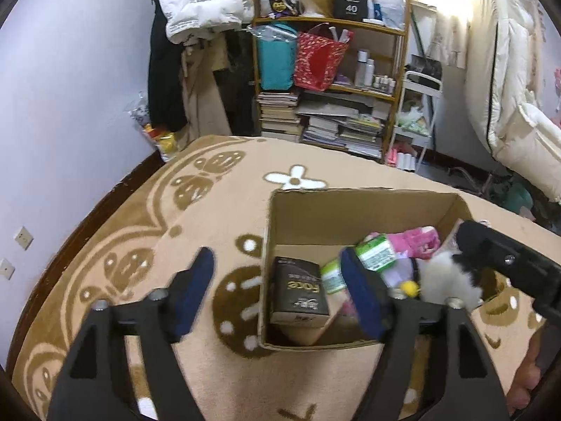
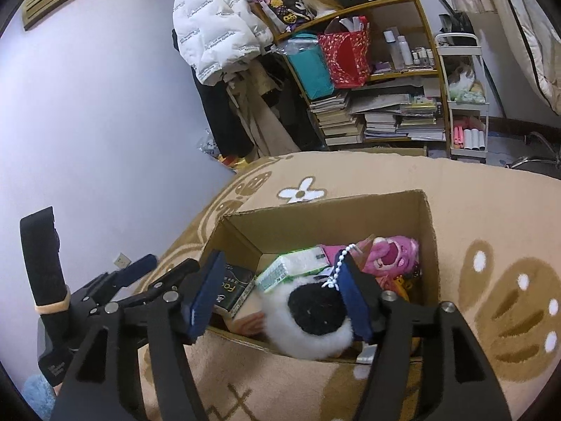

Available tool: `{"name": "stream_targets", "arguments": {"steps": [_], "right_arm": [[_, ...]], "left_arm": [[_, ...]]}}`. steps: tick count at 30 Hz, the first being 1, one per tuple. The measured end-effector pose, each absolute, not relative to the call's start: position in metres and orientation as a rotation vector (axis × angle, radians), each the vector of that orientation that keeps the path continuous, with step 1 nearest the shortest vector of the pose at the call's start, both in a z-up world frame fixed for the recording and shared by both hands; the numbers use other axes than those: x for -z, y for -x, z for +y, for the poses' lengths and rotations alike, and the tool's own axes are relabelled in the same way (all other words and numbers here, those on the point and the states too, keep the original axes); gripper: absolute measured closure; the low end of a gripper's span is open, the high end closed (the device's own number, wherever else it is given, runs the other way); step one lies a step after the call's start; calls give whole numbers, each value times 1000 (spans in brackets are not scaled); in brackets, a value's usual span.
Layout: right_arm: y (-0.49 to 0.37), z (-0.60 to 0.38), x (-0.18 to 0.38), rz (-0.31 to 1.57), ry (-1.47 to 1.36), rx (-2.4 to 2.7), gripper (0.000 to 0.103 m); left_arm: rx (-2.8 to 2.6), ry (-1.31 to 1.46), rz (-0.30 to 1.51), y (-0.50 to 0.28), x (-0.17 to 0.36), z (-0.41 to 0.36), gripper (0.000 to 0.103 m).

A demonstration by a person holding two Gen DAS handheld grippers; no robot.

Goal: Organize soft objects

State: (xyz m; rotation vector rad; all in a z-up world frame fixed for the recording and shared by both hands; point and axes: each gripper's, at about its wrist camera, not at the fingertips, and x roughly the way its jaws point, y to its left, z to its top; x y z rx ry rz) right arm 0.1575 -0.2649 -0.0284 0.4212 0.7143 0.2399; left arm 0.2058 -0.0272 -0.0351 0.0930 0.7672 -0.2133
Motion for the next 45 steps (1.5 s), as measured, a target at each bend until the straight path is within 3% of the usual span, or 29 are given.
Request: {"name": "stream_targets", "arguments": {"steps": [2, 6, 9, 25, 28, 32, 45], "right_arm": [[-157, -266, 29, 724, -421, -234, 31], [-153, -270, 25, 724, -425, -232, 13], [-154, -271, 23, 760, -410, -240, 9], [-135, -290, 28, 858, -426, -224, 5], [-125, -288, 21, 844, -397, -227, 0], [-110, -280, 8, 818, -335, -223, 0], [-44, -274, -30, 664, -365, -193, 0]], "left_arm": [[190, -103, 768, -207, 36, -25, 23], [181, -121, 756, -204, 32, -24, 10], [175, -147, 732, -197, 29, -26, 7], [127, -157, 694, -175, 13, -13, 6], [123, -136, 691, -170, 6, -6, 6], [150, -113, 682, -157, -8, -2, 0], [131, -35, 600, -85, -54, 22, 0]]}}
